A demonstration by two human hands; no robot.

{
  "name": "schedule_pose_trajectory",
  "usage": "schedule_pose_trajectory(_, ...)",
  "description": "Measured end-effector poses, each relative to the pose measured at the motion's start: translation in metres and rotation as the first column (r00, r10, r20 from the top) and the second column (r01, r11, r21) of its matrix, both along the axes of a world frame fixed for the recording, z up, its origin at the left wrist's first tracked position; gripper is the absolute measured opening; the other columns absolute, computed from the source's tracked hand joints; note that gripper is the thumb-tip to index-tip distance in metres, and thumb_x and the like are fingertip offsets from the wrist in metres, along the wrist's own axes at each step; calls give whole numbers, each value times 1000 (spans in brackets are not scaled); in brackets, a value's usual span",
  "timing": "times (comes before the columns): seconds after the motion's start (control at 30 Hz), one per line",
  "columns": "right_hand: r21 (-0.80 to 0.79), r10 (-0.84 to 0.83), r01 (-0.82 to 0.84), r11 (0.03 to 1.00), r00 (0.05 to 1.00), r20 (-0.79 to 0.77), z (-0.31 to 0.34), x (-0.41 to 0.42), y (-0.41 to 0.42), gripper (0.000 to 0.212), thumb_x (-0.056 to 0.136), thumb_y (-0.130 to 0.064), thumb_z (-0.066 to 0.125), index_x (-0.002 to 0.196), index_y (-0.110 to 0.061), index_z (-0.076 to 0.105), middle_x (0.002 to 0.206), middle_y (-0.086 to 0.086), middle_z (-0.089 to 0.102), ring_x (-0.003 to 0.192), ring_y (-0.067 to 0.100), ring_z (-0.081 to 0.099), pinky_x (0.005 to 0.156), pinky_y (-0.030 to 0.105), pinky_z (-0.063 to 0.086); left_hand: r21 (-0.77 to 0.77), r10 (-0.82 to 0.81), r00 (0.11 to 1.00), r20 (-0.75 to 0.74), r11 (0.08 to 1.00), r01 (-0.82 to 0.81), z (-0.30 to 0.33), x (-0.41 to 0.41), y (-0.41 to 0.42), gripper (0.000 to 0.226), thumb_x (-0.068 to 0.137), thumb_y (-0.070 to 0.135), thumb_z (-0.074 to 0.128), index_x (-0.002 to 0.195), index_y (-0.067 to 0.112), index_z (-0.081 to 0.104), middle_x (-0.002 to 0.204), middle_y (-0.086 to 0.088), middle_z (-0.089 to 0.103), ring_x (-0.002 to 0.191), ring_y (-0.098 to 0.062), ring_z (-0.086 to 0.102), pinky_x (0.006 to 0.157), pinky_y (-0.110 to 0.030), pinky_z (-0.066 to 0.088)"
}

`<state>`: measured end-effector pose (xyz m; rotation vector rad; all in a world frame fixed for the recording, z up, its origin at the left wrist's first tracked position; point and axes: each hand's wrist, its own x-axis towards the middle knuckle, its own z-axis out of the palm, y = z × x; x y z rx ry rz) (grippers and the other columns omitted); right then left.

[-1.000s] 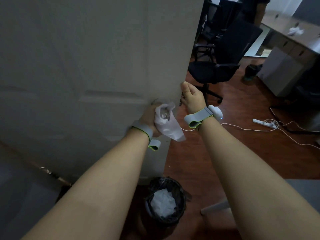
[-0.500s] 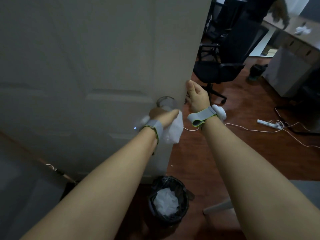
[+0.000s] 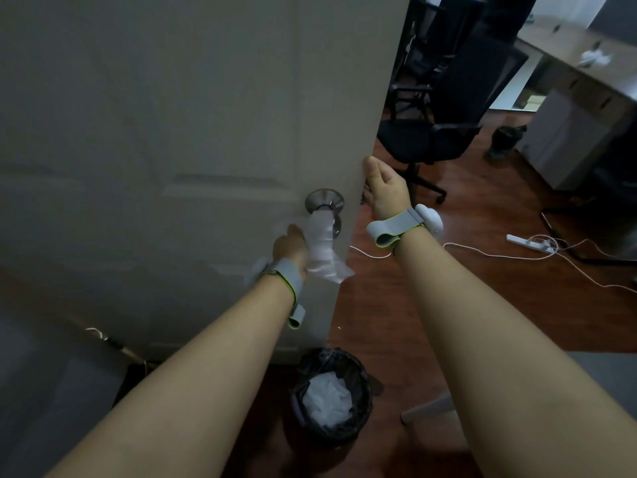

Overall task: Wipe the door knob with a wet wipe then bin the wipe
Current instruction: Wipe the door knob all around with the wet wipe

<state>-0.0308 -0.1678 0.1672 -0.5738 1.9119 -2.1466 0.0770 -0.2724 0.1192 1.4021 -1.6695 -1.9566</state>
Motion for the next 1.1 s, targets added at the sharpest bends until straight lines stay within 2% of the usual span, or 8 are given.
schedule_pose_trajectory(0.13,-19,0,0,1000,1000,23,-1,-1,-1,38,85,-46,58,110,-19,68,92,-1,72,71,5,65,58,18,49,-133,-30,978,205,989,59,-15,18,-14,60,99,44,28,127,-4,51,133,-23,55,120,-37,53,101,-38,40)
schedule_pose_trajectory(0.3,-10,16,-16,1000,1000,-5,-4,-6,-2,36,89,-42,55,112,-17,67,109,10,70,101,24,64,92,46,52,-315,-61,938,341,933,175,-25,26,-14,48,98,35,37,120,-3,57,131,-24,57,120,-36,54,98,-38,42)
schedule_pose_trajectory(0.4,-3,30,-30,1000,1000,1,-6,-9,0,32,96,-33,50,117,-14,64,103,2,71,100,17,67,94,40,54,-375,-42,960,276,915,148,-21,25,-7,45,95,36,40,115,2,61,126,-23,61,116,-37,57,92,-35,44)
schedule_pose_trajectory(0.5,-9,51,-51,999,998,21,-5,-8,1,36,97,-28,48,120,-4,60,97,3,71,80,8,67,68,22,55,-133,57,998,39,990,-51,-6,15,3,51,94,44,42,119,2,59,126,-21,61,113,-35,59,99,-39,47)
schedule_pose_trajectory(0.63,-18,17,-17,1000,999,29,-3,-6,-1,39,98,-25,47,126,0,55,119,23,64,108,32,63,94,43,53,619,351,838,-419,785,-19,13,0,14,63,95,51,26,131,4,48,132,-21,53,121,-36,53,109,-49,38)
schedule_pose_trajectory(0.83,-49,27,-25,998,999,42,-2,-6,-1,37,98,-25,48,125,-2,57,120,19,65,107,28,63,96,43,52,494,49,880,-473,842,219,26,-4,14,29,97,19,37,76,6,53,56,-7,64,51,-15,65,47,-19,55)
schedule_pose_trajectory(0.97,-72,40,-36,997,997,64,-3,-9,-2,24,97,-23,49,112,-10,63,93,-1,74,82,7,70,69,19,55,395,-150,891,-429,856,334,41,-4,0,21,97,19,41,91,7,56,79,-11,60,69,-19,59,64,-28,54)
schedule_pose_trajectory(1.1,-35,17,-16,999,999,50,-3,-10,-3,36,96,-27,50,122,-3,59,100,10,68,91,23,60,72,31,49,331,-259,907,-332,869,369,47,-8,-5,17,96,16,46,106,4,52,84,-14,58,72,-22,57,67,-30,53)
